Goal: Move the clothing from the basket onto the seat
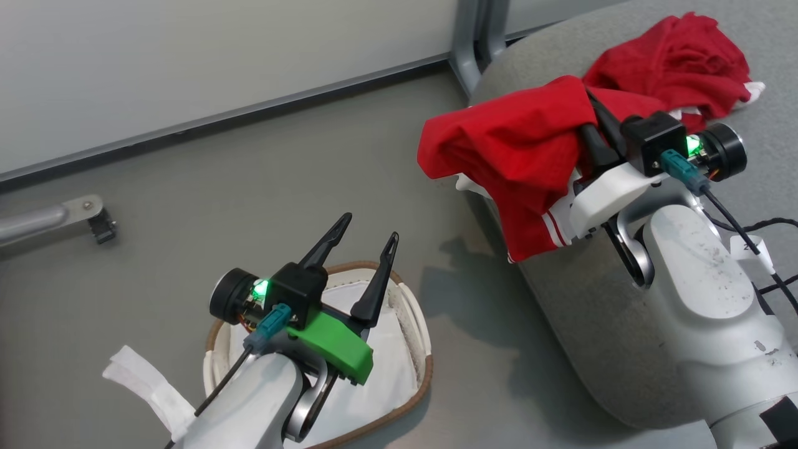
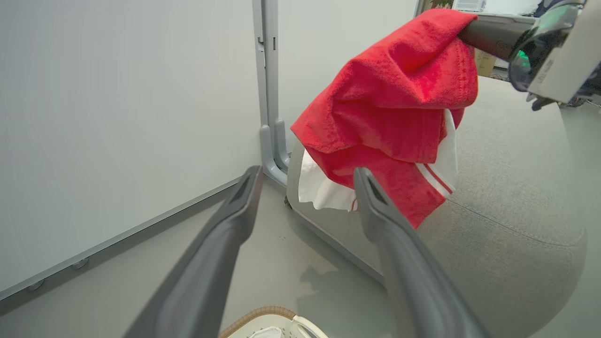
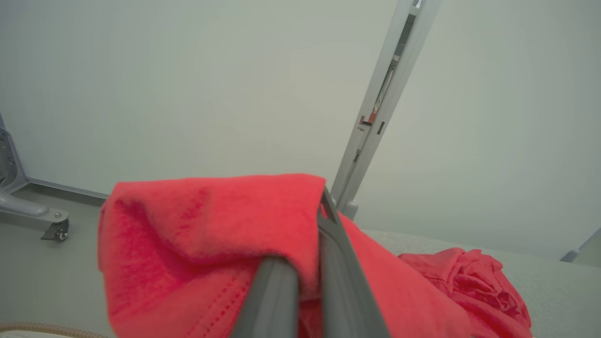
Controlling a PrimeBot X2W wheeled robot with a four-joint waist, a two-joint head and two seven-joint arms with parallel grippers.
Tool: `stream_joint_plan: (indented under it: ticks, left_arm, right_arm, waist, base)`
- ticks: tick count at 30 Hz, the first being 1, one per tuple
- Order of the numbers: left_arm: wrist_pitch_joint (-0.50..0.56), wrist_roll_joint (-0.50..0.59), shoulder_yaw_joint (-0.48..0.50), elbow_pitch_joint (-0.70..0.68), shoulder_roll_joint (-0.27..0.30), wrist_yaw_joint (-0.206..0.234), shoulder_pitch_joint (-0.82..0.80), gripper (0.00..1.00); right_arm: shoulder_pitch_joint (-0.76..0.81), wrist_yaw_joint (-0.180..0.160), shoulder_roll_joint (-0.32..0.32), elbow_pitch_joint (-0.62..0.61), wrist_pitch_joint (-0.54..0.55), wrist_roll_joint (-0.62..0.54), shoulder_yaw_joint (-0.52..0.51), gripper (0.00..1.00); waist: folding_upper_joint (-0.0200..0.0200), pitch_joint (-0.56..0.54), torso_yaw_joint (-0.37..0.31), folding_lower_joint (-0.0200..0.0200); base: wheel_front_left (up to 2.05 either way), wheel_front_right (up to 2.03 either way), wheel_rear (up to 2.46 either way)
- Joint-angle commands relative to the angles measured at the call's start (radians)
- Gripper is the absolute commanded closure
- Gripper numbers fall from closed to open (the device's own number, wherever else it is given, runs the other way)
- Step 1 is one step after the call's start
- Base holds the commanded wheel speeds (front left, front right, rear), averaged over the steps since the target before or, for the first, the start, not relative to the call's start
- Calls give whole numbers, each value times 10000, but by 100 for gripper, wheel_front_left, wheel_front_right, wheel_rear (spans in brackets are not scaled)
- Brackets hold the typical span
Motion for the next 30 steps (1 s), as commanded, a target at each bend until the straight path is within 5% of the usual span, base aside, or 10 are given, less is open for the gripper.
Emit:
stream_joint_plan:
  ticks: [1,9,15,23,30]
  left_arm:
    - [28,80,-63,-71,29,-2,-224,0]
    - [416,428,-339,-454,253,65,-550,0]
    - [595,539,-450,-609,388,71,-685,0]
    - [587,474,-564,-615,333,124,-616,0]
    - [506,416,-667,-606,244,170,-413,0]
  right_arm:
    - [223,-13,-65,-127,-23,-72,-107,100]
    - [633,-14,191,-469,-23,-84,-469,100]
    - [736,-14,364,-635,-23,-178,-670,100]
    - [-448,-14,-146,-505,-23,-535,-561,100]
    - [-2638,-14,-1666,50,331,-726,-804,100]
  waist:
    - [-1,717,-1149,0]
    - [-1,1497,-2239,0]
    - [-1,1844,-2406,0]
    - [-1,1995,-1719,0]
    - [-1,2185,-713,0]
  base:
    - [0,0,0]
    - [0,0,0]
    - [0,0,0]
    - [0,0,0]
    - [0,0,0]
